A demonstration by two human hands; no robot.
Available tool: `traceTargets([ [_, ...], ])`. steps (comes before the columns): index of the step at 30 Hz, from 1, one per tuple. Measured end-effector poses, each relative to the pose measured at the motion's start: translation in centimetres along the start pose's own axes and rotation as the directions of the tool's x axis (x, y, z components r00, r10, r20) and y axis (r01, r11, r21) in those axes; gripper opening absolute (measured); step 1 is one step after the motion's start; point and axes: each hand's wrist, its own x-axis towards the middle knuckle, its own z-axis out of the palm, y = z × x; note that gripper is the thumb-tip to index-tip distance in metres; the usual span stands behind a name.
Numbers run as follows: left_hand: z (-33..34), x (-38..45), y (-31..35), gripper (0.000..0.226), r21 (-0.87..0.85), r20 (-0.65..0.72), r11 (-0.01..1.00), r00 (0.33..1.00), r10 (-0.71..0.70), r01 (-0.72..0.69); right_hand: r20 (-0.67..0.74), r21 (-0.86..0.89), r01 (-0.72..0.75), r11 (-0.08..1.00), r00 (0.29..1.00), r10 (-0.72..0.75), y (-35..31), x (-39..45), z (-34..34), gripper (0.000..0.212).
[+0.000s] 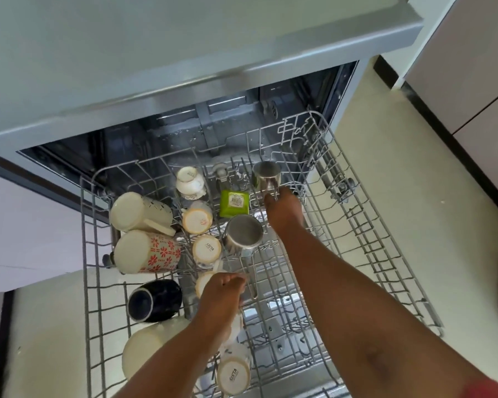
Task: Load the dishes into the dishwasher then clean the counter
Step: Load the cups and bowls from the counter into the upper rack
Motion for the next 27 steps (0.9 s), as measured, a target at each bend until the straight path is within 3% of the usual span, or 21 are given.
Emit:
traceTargets([
  [8, -1.6, -0.3, -0.4, 0.012, 0.010, -0.019, 0.994, 0.994, 0.109, -0.109, 0.044, -0.253, 0.038, 0.967, 0.999, -0.028, -0.6, 1.8, 0.3, 0.039],
  [14, -1.7, -1.7, -0.4, 0.018, 0.036, -0.031, 0.995, 0.995, 0.095, -0.094, 0.074, -0.431, 0.059, 0.900, 0.997, -0.030, -1.2, 0.3, 0.0, 0.034],
  [19, -2.6, -4.4, 1.3, 0.014, 0.238, 0.013, 0.937, 0.966, 0.258, -0.254, 0.059, -0.419, 0.057, 0.906, 0.998, -0.035, -0.2, -4.3, -2.0, 0.046],
  [21, -3.5, -6.5, 2.9, 0.018, 0.332, 0.038, 0.870, 0.926, 0.375, -0.366, 0.060, -0.453, 0.108, 0.885, 0.994, -0.090, -0.1, -6.9, -2.6, 0.053],
  [23, -4.9, -8.2, 4.3, 0.028, 0.462, 0.070, 0.738, 0.850, 0.523, -0.492, 0.070, -0.506, 0.159, 0.848, 0.987, -0.144, -0.4, -9.4, -3.2, 0.056],
  [25, -6.8, -9.3, 5.4, 0.042, 0.642, 0.114, 0.520, 0.741, 0.662, -0.563, 0.118, -0.600, 0.212, 0.771, 0.977, -0.177, -1.1, -11.6, -3.7, 0.061],
  [27, -8.8, -10.4, 6.1, 0.054, 0.800, 0.172, 0.285, 0.658, 0.733, -0.527, 0.164, -0.665, 0.268, 0.697, 0.963, -0.213, -2.1, -13.9, -4.0, 0.068],
])
